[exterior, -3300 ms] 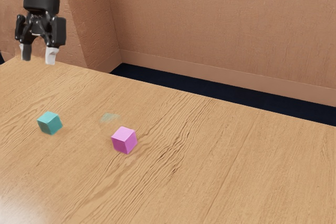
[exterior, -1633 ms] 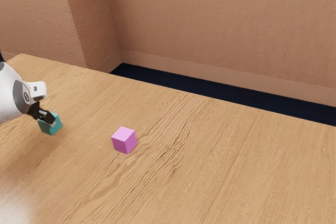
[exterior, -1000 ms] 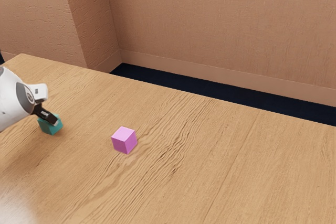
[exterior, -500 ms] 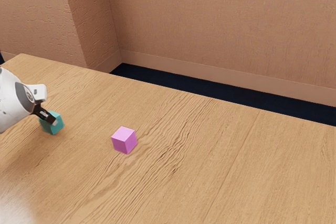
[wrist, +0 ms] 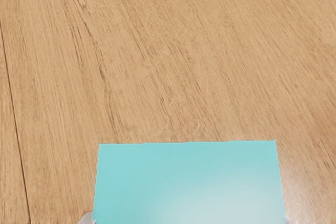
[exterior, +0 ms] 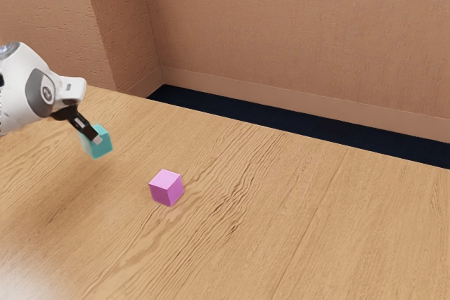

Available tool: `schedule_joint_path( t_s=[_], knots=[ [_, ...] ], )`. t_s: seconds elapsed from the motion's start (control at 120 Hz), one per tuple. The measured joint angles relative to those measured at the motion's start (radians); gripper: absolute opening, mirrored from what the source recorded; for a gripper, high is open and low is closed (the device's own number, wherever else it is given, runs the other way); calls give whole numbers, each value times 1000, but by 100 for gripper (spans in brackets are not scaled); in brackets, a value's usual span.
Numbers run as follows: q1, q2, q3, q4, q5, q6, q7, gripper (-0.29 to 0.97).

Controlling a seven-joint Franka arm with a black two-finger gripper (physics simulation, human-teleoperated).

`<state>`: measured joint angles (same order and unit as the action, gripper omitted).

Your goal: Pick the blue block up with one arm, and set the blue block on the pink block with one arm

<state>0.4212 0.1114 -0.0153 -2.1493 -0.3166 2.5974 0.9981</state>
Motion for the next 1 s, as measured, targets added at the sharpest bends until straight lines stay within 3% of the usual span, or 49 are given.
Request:
schedule_joint_path(
  t_s=[0.125,0.308,0.417,0.525,1.0],
  knots=[
    [-39,-2,1,10,54,-95,-112,19],
    [-130,26,13,80,79,-159,-259,21],
    [-254,59,91,130,83,-177,-341,22],
    [-311,64,114,138,84,-189,-423,23],
    [-402,56,116,110,93,-263,-707,25]
  ],
)
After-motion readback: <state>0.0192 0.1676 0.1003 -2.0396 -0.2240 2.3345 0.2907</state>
